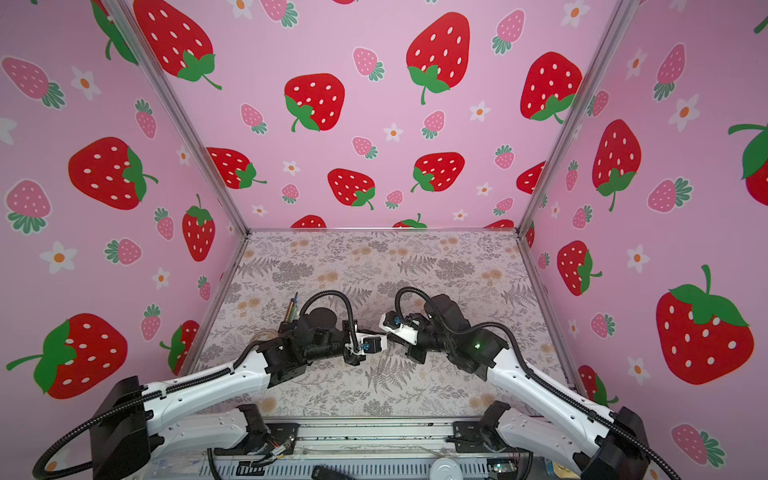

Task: Put the keys on the keyring
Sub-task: 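Open the right gripper and reposition it on the key at the ring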

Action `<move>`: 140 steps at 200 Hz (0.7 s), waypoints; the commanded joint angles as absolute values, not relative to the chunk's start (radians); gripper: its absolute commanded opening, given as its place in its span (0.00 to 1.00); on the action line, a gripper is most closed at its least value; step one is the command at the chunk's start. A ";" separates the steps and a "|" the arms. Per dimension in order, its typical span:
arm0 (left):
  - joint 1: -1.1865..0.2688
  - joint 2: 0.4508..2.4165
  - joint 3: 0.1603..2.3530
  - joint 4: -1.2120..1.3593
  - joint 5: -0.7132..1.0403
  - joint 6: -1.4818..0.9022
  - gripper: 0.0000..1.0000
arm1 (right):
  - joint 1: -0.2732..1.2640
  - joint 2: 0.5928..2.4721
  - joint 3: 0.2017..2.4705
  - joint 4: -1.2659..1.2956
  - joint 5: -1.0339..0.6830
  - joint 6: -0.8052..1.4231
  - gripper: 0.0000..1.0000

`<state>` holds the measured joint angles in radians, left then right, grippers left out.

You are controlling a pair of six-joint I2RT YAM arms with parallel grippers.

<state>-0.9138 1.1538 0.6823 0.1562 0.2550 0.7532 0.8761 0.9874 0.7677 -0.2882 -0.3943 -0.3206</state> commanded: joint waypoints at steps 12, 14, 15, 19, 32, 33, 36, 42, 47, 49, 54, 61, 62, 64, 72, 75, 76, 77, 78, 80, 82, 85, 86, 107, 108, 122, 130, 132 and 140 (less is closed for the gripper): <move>-0.916 1.164 0.724 0.133 0.281 0.753 0.07 | 0.887 0.990 0.813 -0.248 -0.425 -0.347 0.00; -0.916 1.164 0.723 0.133 0.281 0.753 0.07 | 0.887 0.990 0.813 -0.248 -0.425 -0.348 0.00; -0.916 1.164 0.724 0.132 0.281 0.753 0.07 | 0.887 0.991 0.813 -0.247 -0.425 -0.348 0.00; -0.916 1.165 0.724 0.132 0.282 0.751 0.02 | 0.888 0.990 0.814 -0.246 -0.424 -0.351 0.00; -0.915 1.164 0.726 0.134 0.288 0.741 0.00 | 0.889 0.985 0.811 -0.238 -0.406 -0.351 0.00; -0.914 1.164 0.726 0.134 0.288 0.740 0.00 | 0.890 0.985 0.811 -0.238 -0.404 -0.351 0.00; -0.914 1.164 0.726 0.135 0.290 0.738 0.00 | 0.890 0.982 0.810 -0.234 -0.397 -0.351 0.02; -0.913 1.164 0.727 0.138 0.294 0.730 0.00 | 0.890 0.975 0.806 -0.227 -0.377 -0.351 0.07; -0.911 1.163 0.727 0.141 0.299 0.722 0.00 | 0.891 0.966 0.801 -0.221 -0.358 -0.351 0.13; -0.911 1.163 0.727 0.142 0.302 0.717 0.00 | 0.891 0.962 0.798 -0.218 -0.347 -0.351 0.15; -0.906 1.161 0.724 0.148 0.308 0.708 0.00 | 0.890 0.951 0.791 -0.207 -0.320 -0.349 0.20; -0.901 1.160 0.723 0.159 0.315 0.691 0.00 | 0.891 0.932 0.779 -0.190 -0.275 -0.340 0.24; -0.900 1.160 0.722 0.162 0.316 0.688 0.00 | 0.891 0.929 0.777 -0.187 -0.269 -0.339 0.25; -0.898 1.160 0.721 0.167 0.320 0.680 0.00 | 0.890 0.922 0.773 -0.181 -0.255 -0.336 0.26; -0.885 1.157 0.715 0.187 0.338 0.655 0.00 | 0.890 0.881 0.753 -0.158 -0.218 -0.329 0.29; -0.881 1.155 0.712 0.199 0.347 0.644 0.00 | 0.891 0.870 0.745 -0.148 -0.209 -0.329 0.29; -0.879 1.155 0.710 0.204 0.350 0.639 0.00 | 0.891 0.864 0.743 -0.145 -0.206 -0.329 0.30; -0.876 1.154 0.710 0.209 0.353 0.635 0.00 | 0.891 0.860 0.739 -0.143 -0.204 -0.328 0.30; -0.874 1.154 0.709 0.212 0.356 0.630 0.00 | 0.890 0.856 0.735 -0.138 -0.202 -0.328 0.30; -0.870 1.154 0.707 0.219 0.362 0.624 0.00 | 0.890 0.847 0.728 -0.131 -0.197 -0.328 0.31; -0.866 1.154 0.705 0.227 0.368 0.613 0.00 | 0.890 0.839 0.721 -0.124 -0.193 -0.326 0.31; -0.860 1.154 0.702 0.240 0.377 0.602 0.00 | 0.891 0.825 0.711 -0.113 -0.185 -0.323 0.31; -0.857 1.153 0.702 0.244 0.381 0.596 0.00 | 0.890 0.821 0.707 -0.109 -0.183 -0.322 0.32; -0.820 1.153 0.685 0.327 0.436 0.511 0.00 | 0.891 0.745 0.641 -0.058 -0.136 -0.298 0.33; -0.820 1.153 0.685 0.332 0.440 0.506 0.00 | 0.890 0.741 0.637 -0.056 -0.135 -0.297 0.33; -0.797 1.154 0.672 0.383 0.468 0.461 0.00 | 0.891 0.715 0.604 -0.033 -0.136 -0.278 0.34; -0.790 1.154 0.666 0.406 0.481 0.441 0.00 | 0.890 0.710 0.589 -0.022 -0.145 -0.263 0.34; -0.788 1.155 0.666 0.411 0.486 0.436 0.00 | 0.890 0.711 0.586 -0.019 -0.147 -0.261 0.34; -0.781 1.155 0.662 0.431 0.497 0.418 0.00 | 0.890 0.717 0.577 -0.005 -0.156 -0.249 0.33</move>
<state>-0.8001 1.1549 0.6773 0.2890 0.4080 0.5167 0.8875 0.7170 0.6144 -0.0727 -0.1734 -0.2989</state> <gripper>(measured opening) 0.050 0.335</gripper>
